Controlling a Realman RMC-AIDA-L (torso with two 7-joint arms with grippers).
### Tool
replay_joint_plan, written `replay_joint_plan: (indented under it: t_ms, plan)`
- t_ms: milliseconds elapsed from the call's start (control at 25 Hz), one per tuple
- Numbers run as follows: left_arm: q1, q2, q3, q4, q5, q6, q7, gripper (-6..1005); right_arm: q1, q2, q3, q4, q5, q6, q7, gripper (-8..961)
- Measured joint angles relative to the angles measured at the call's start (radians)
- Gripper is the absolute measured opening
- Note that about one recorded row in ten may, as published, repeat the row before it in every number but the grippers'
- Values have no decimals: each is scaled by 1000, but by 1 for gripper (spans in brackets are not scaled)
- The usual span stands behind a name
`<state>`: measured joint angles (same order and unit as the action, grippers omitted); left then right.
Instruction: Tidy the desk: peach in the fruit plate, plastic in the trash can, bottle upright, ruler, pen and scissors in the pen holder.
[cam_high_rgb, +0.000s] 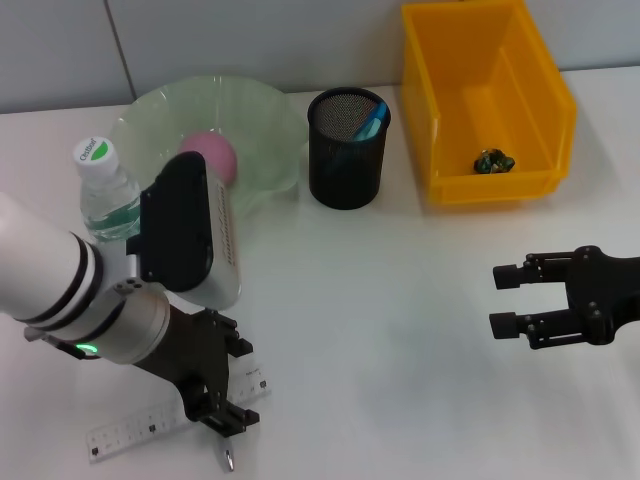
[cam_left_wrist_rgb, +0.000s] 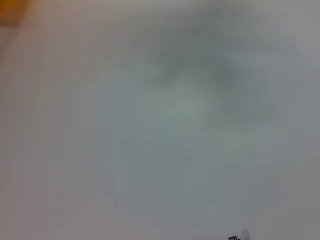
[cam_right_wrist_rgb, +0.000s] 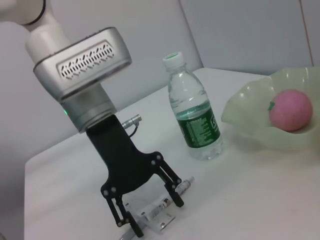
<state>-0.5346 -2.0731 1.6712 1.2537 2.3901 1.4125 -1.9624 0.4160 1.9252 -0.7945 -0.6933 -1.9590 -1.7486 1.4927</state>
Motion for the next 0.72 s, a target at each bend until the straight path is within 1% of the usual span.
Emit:
replay_joint_plan:
  t_ms: [200, 560, 720]
  plan:
    - [-2, 0, 24, -3, 11, -19, -6, 773, 0, 0, 0, 0, 0, 8, 11, 766]
    - [-4, -1, 31, -3, 15, -29, -6, 772, 2, 0, 0, -1, -1, 7, 35, 765]
    - [-1, -1, 34, -4, 15, -42, -2, 645, 0, 0, 0, -2, -1, 6, 41, 765]
